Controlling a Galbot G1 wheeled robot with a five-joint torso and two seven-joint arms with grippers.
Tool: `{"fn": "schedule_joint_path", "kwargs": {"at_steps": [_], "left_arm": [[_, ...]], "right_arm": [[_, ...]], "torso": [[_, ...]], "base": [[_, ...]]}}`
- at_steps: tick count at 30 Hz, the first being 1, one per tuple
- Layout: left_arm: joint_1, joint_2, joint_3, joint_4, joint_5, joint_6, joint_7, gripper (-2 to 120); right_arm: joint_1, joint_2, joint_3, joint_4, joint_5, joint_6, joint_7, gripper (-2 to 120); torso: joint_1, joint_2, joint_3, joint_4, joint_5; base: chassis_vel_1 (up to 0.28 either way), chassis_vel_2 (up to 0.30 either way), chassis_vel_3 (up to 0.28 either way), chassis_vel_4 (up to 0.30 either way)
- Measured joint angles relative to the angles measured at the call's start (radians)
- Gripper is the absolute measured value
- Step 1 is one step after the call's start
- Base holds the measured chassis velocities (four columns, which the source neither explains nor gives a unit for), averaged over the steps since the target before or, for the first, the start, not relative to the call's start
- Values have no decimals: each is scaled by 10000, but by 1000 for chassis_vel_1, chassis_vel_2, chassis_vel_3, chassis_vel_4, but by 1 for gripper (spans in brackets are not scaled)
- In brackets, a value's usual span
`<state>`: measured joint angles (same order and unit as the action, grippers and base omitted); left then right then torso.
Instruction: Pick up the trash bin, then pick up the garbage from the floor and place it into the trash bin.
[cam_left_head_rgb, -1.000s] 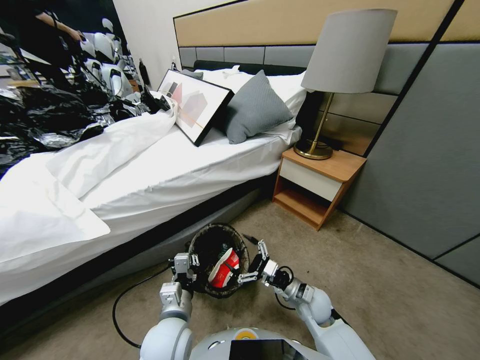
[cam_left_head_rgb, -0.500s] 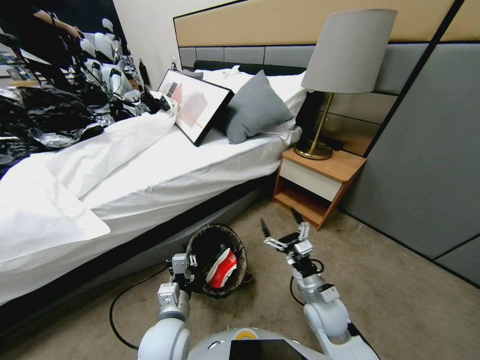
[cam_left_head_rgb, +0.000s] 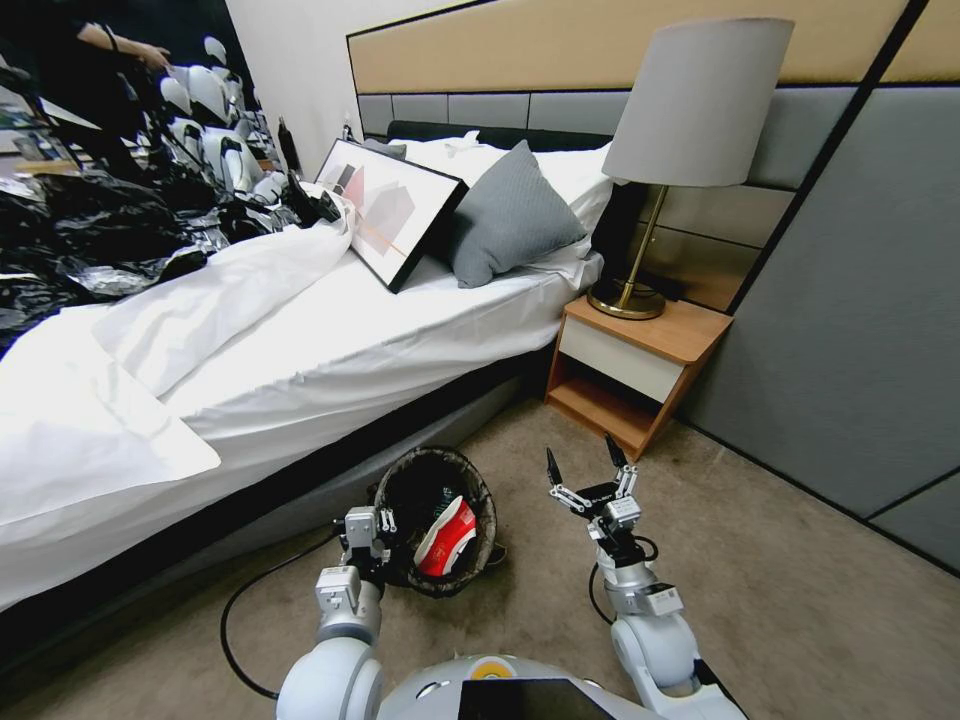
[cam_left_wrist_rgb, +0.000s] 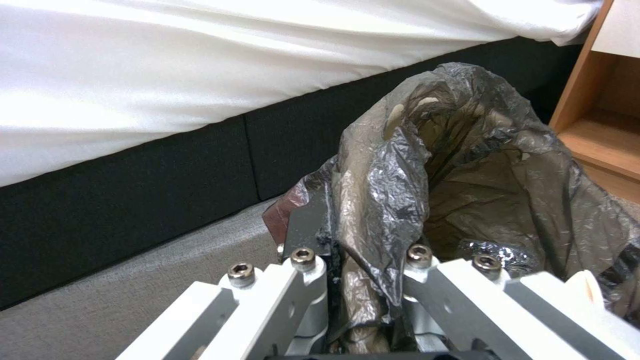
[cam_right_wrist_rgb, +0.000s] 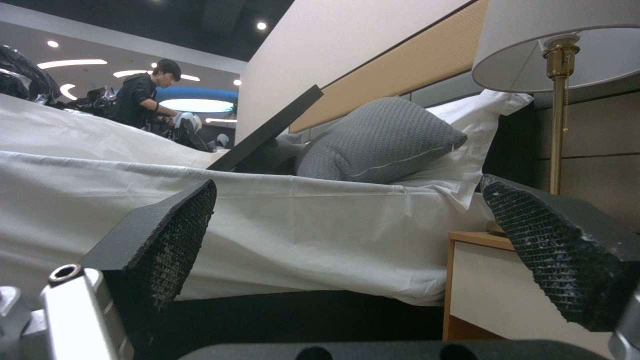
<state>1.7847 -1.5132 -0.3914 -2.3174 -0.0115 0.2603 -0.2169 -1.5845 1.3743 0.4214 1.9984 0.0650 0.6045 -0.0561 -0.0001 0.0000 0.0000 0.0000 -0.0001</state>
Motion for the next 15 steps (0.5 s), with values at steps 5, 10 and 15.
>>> {"fn": "schedule_joint_path", "kwargs": {"at_steps": [5,10,15], "left_arm": [[-20,-8,-13,0,6,11,11,6],[-42,-12,-17,0,12,23,27,6],[-42,-19,-9,11,17,26,39,6]], "right_arm": [[-5,6,-10,0,-14,-96,103,100],[11,13,-13,-4,-23,-157,112,100],[52,26,-57,-34,26,-172,136,100]], "torso": [[0,0,0,-1,0],[0,0,0,0,0],[0,0,0,0,0]], "base": [[0,0,0,0],[0,0,0,0],[54,52,55,67]]}}
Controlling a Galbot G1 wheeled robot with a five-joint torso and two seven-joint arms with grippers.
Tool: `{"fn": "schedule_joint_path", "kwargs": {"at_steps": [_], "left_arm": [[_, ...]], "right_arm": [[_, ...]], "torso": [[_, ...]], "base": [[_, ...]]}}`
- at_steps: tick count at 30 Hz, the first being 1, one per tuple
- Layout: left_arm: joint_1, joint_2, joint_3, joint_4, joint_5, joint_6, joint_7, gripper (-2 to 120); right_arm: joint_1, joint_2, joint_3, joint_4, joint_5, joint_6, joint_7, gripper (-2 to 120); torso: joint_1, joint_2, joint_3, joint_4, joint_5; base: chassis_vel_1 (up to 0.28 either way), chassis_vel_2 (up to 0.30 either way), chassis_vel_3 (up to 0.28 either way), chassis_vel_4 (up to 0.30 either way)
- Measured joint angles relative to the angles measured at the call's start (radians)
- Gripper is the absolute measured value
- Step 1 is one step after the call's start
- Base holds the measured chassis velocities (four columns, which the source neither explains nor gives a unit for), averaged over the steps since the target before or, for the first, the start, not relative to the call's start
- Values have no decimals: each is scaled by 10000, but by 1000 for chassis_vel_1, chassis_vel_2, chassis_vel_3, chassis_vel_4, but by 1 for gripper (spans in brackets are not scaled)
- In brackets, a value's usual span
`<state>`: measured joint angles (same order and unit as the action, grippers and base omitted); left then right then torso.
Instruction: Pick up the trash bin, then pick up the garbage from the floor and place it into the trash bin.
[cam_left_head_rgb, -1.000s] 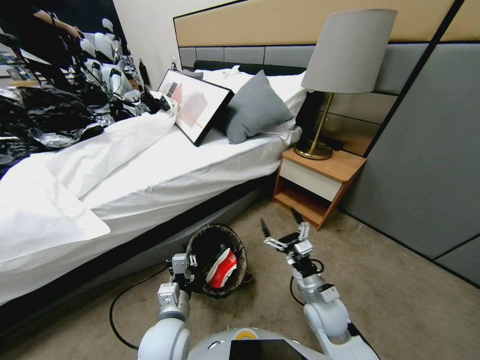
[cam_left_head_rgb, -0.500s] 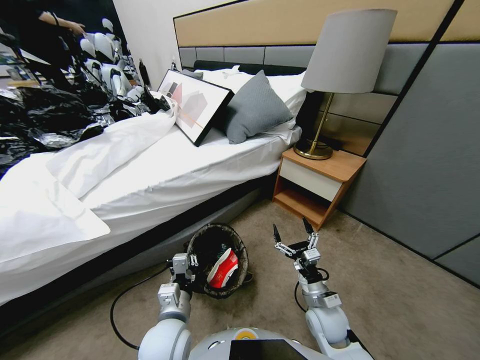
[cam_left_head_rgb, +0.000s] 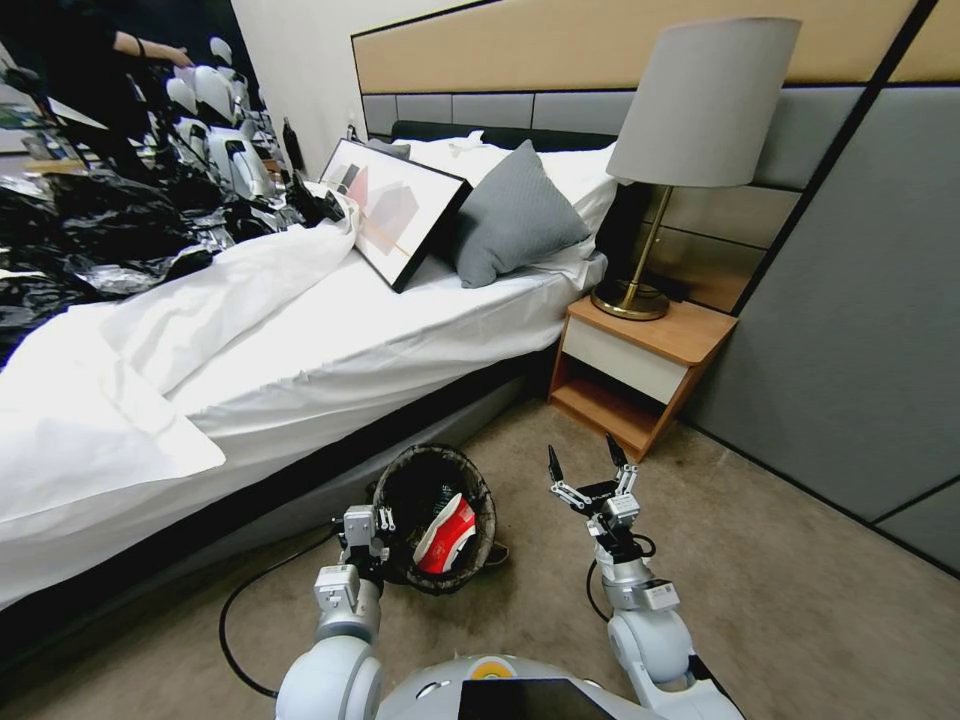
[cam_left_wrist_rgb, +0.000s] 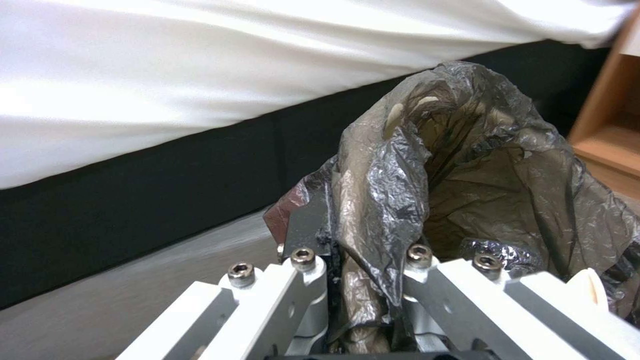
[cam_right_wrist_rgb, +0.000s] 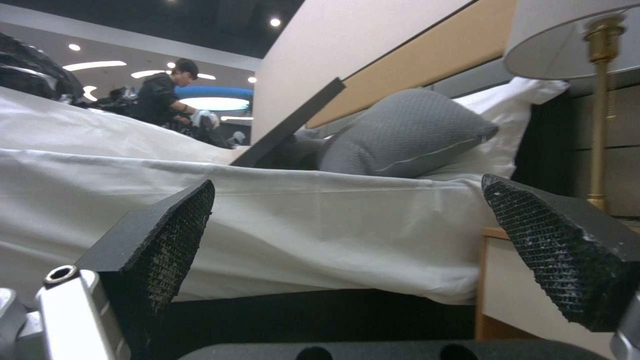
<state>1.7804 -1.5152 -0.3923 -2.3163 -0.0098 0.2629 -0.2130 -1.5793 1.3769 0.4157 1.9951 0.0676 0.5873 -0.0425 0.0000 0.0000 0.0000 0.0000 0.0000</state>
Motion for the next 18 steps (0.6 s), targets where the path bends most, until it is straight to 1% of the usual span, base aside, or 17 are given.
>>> {"fn": "schedule_joint_path", "kwargs": {"at_steps": [11,18], "left_arm": [[75,-1,11,8,43,5,6,6],[126,7,49,-33,89,4,1,6]], "right_arm": [[48,-13,-97,-18,40,-19,-28,100],[28,-31,-128,27,51,2,-126,100]], "torso": [[0,0,0,0,0],[0,0,0,1,0]], "base": [[90,91,88,91],[120,122,121,112]]}}
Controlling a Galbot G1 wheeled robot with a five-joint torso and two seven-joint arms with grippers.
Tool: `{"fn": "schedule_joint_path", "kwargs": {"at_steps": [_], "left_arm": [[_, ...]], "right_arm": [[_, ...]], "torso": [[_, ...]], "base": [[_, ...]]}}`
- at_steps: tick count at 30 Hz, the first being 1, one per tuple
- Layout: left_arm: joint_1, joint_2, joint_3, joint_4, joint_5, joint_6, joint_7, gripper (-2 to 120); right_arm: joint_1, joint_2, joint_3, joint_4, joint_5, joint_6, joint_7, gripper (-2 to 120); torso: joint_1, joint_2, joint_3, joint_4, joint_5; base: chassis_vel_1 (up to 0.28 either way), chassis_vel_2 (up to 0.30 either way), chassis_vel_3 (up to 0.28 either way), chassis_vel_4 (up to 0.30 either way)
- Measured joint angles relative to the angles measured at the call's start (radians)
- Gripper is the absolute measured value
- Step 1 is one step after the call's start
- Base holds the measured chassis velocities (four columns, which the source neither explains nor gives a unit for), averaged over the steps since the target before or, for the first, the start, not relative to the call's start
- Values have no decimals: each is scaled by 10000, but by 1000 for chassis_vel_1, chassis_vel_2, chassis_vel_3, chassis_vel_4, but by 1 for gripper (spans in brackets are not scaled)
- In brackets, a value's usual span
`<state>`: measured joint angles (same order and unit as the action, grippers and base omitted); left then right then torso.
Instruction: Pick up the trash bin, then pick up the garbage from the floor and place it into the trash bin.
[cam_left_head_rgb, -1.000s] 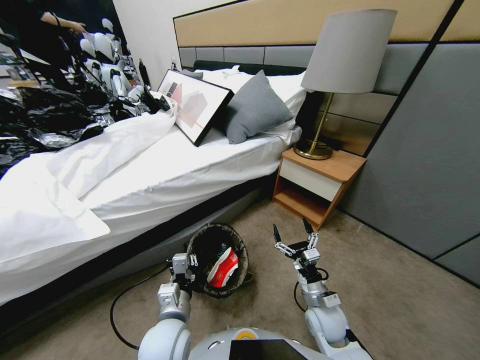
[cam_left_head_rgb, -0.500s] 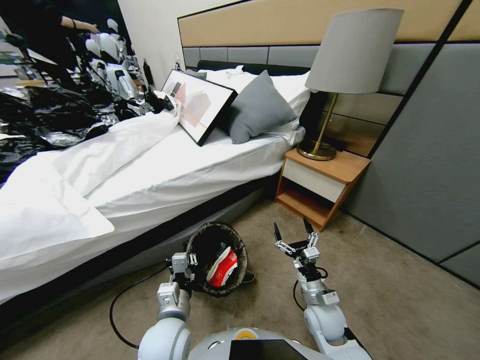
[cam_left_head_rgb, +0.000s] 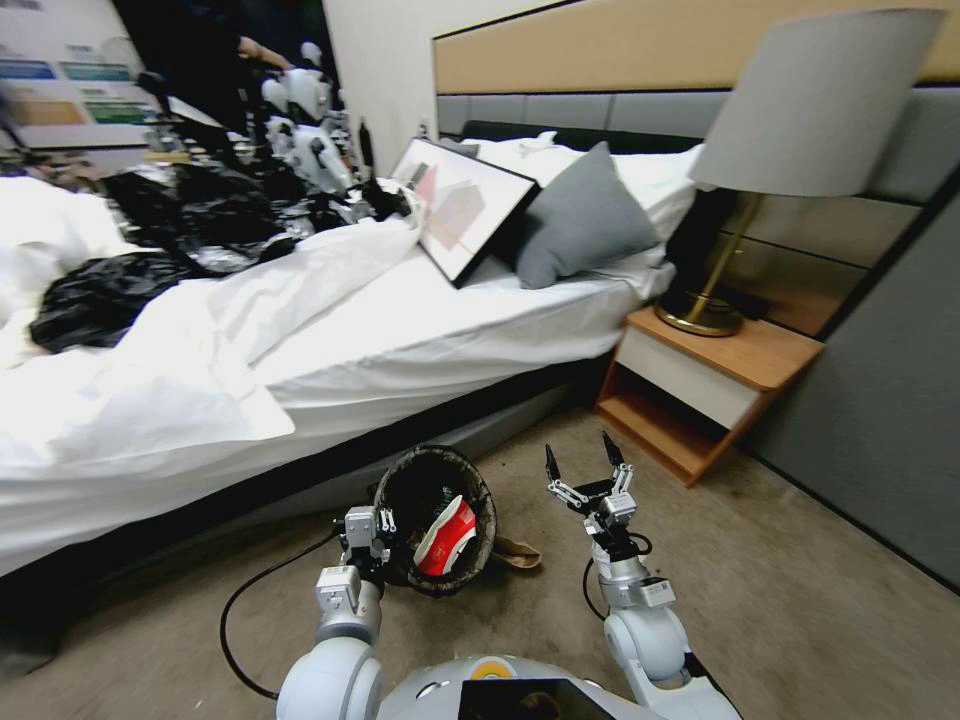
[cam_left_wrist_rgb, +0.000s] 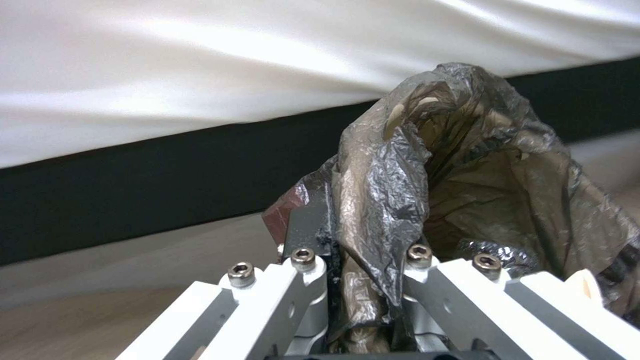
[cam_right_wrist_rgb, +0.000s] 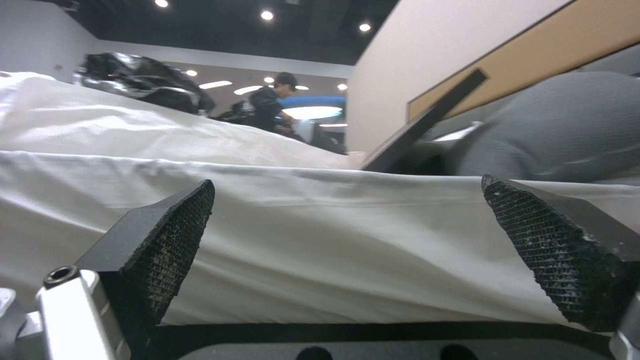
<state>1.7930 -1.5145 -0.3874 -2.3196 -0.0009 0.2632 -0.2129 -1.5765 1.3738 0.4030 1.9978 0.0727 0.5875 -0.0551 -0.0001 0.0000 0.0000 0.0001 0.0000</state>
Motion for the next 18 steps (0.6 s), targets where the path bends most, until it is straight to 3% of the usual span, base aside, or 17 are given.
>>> {"fn": "schedule_joint_path", "kwargs": {"at_steps": [11,18], "left_arm": [[48,17,22,-19,59,-61,10,6],[22,17,15,86,136,-168,37,6]], "right_arm": [[60,-4,-9,28,-16,-11,-80,100],[162,14,-23,15,-18,-33,-114,100]], "torso": [[1,0,0,0,0],[0,0,0,0,0]], "base": [[126,129,123,118],[71,48,58,69]]}}
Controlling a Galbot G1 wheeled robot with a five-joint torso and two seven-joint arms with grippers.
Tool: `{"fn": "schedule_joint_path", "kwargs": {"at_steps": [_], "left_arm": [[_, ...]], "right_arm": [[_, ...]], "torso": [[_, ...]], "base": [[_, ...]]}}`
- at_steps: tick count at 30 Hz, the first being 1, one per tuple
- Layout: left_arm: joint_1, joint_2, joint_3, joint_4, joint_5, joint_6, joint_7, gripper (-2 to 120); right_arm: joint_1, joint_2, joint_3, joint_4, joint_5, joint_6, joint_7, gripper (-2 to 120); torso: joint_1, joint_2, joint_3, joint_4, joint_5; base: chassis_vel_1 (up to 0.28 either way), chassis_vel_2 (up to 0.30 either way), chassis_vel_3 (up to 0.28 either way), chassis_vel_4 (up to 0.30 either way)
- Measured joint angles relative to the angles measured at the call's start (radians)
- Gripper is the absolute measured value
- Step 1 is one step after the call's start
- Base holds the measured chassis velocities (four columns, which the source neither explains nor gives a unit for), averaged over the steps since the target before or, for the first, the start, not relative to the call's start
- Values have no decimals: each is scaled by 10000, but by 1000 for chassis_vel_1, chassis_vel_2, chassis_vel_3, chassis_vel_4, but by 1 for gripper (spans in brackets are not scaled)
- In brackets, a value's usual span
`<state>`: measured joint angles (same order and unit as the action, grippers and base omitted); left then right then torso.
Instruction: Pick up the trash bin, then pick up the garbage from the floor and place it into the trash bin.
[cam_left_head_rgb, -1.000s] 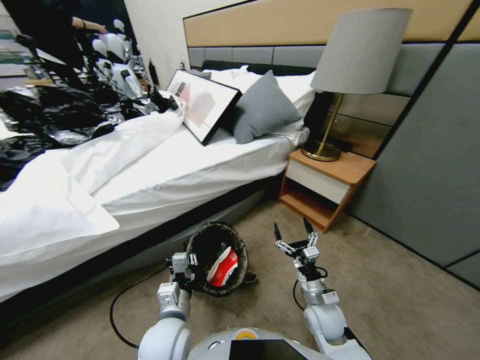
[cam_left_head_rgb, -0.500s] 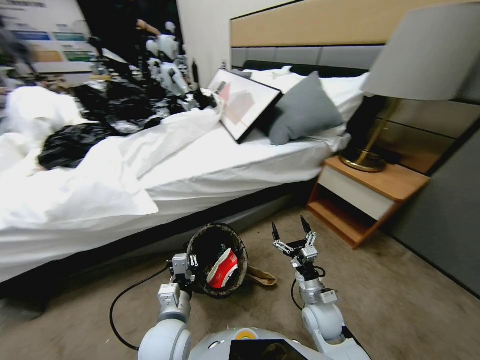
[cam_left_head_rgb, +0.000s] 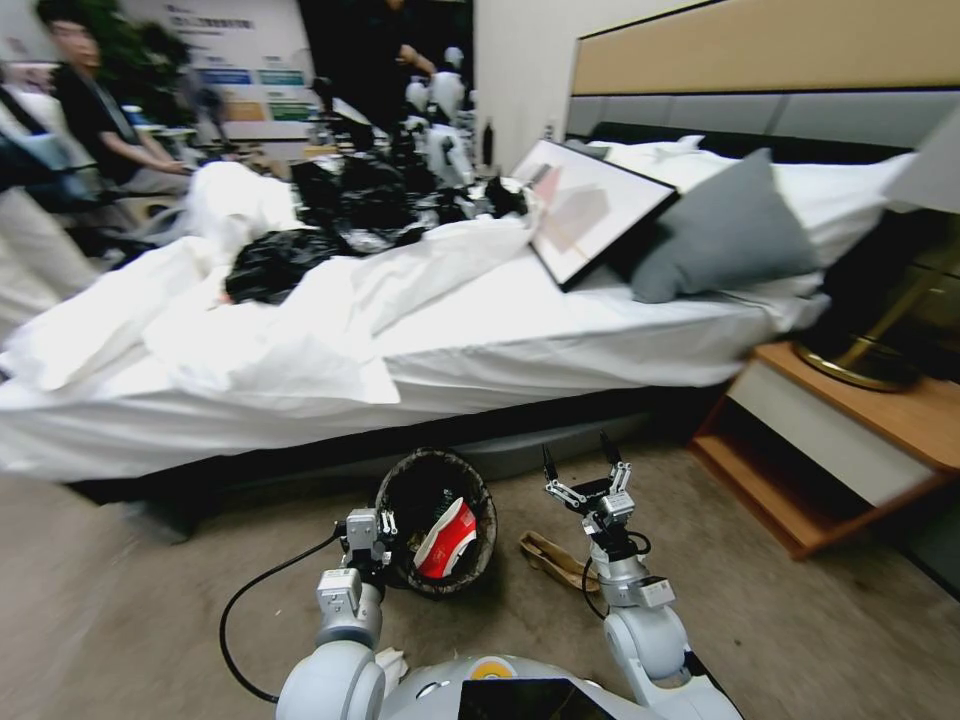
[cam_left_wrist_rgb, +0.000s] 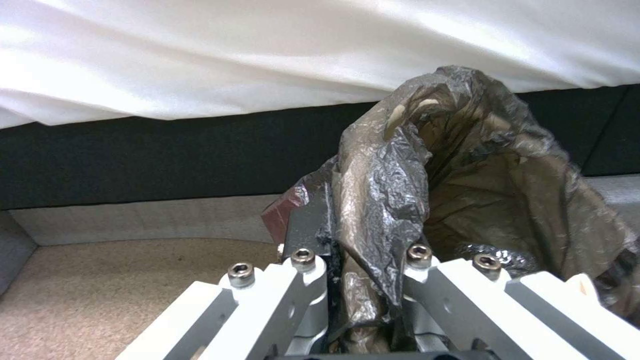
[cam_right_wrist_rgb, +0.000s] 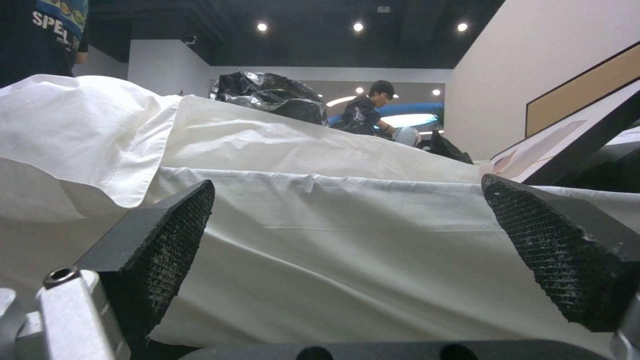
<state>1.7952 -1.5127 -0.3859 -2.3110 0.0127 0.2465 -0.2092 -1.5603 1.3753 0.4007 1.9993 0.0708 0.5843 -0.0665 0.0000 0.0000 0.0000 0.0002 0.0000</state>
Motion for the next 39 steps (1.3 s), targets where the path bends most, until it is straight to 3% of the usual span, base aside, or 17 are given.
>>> {"fn": "schedule_joint_path", "kwargs": {"at_steps": [17,20,21,28,39], "left_arm": [[-37,-14,-5,9,-9,-1,40,6],[-56,-11,-6,42,-12,-1,45,6],[-56,-11,-6,42,-12,-1,45,6],[-86,-17,40,73,-10,-1,49,6],[-49,-10,103,83,8,-1,47,6]], "right_arm": [[-60,-196,306,207,-9,-508,-287,100],[-759,-894,591,435,-8,-1675,-797,100],[-759,-894,591,435,-8,-1675,-797,100],[-1516,-2642,-34,-129,278,-3374,-70,100],[-1710,-3811,-374,-1143,337,-4144,-161,100]], "torso": [[1,0,0,0,1],[0,0,0,-2,0],[0,0,0,-2,0],[0,0,0,-3,2],[0,0,0,-3,1]], "base": [[0,0,0,0],[0,0,0,0],[0,0,0,0],[0,0,0,0],[0,0,0,0]]}}
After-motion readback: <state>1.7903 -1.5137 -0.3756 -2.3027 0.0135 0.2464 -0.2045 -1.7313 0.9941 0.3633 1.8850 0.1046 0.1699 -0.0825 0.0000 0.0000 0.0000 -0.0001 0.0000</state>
